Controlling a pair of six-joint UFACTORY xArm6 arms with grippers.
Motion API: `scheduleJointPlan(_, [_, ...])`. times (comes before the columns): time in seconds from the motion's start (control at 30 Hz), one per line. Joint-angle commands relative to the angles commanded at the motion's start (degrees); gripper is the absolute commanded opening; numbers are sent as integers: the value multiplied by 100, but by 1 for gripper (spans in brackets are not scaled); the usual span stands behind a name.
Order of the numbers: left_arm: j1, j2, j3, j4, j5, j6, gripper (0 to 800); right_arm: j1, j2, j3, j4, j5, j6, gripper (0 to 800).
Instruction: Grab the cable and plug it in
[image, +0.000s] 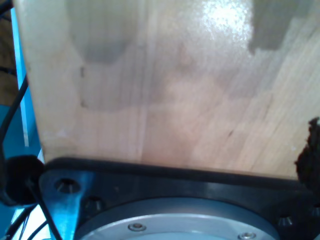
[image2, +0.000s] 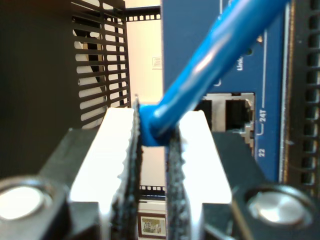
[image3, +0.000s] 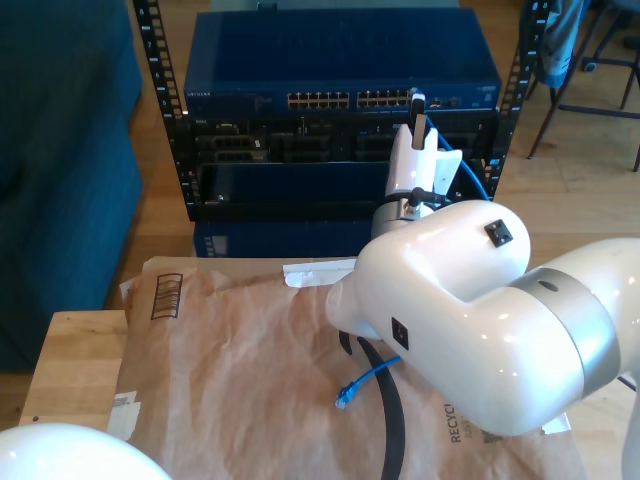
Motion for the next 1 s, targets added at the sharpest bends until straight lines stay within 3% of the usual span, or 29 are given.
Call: scheduleJointPlan(1.0, [0, 0, 0, 0, 0, 0, 800, -53, 123, -167, -9, 44, -9, 0])
